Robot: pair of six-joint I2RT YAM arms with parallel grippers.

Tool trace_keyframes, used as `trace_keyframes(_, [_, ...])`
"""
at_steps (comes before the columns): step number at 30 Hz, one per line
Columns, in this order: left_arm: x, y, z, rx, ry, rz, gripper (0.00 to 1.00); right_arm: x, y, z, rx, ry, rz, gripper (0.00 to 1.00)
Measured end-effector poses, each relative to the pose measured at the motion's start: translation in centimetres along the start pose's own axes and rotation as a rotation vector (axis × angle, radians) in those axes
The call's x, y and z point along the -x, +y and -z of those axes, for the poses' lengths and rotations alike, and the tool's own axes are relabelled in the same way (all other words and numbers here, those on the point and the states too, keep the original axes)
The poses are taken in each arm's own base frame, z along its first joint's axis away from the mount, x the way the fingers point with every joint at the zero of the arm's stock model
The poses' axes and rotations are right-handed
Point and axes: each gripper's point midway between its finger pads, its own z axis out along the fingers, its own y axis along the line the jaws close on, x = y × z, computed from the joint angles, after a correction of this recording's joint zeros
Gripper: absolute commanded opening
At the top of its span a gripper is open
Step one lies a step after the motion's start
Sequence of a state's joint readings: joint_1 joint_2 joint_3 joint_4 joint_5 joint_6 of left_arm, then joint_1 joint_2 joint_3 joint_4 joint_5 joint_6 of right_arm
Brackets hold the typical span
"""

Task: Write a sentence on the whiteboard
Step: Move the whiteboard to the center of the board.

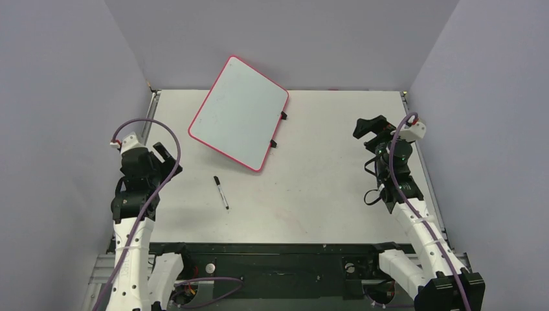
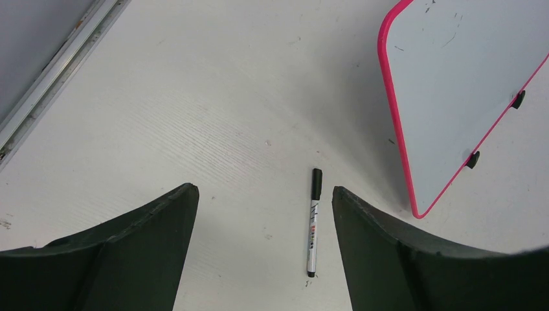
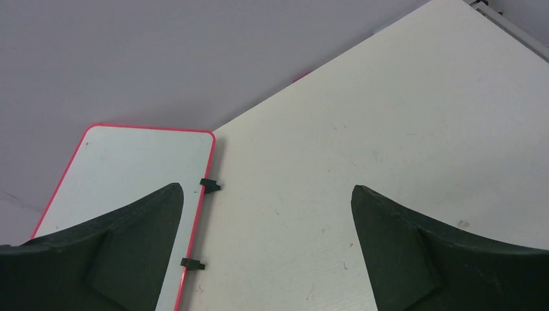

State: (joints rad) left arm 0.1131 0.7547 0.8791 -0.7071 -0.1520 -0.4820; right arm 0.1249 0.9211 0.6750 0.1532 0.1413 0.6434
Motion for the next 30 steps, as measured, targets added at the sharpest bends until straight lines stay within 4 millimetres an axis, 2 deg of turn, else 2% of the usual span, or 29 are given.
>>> trace_keyframes(11, [-0.2, 0.9, -0.1, 0.043, -0.018, 0.036, 0.72, 1.3, 1.1, 0.9, -0.018, 0.06, 0.047, 0.98])
trace_keyframes(14, [-0.2, 0.9, 0.1, 0.046, -0.02, 0.056, 0.7, 0.5, 1.4, 1.2, -0.014, 0.099, 0.079, 0.98])
trace_keyframes(18, [-0.9, 1.1, 0.4, 0.054, 0.001, 0.093, 0.69, -1.6, 2.4, 1.8, 0.013, 0.177, 0.137, 0.97])
trace_keyframes(22, [-3.1, 0.6, 0.5, 0.059, 0.069, 0.096, 0.68, -3.3, 3.5, 2.5, 0.053, 0.233, 0.181, 0.95])
trace_keyframes(26, [-5.6, -1.5, 0.6, 0.023, 0.139, 0.042, 0.66, -4.1, 4.1, 2.6, 0.071, 0.261, 0.196, 0.93])
trace_keyframes(30, [-9.0, -3.0, -0.2, 0.023, 0.219, -0.026, 0.63, -5.0, 3.9, 2.3, 0.063, 0.297, 0.222, 0.92])
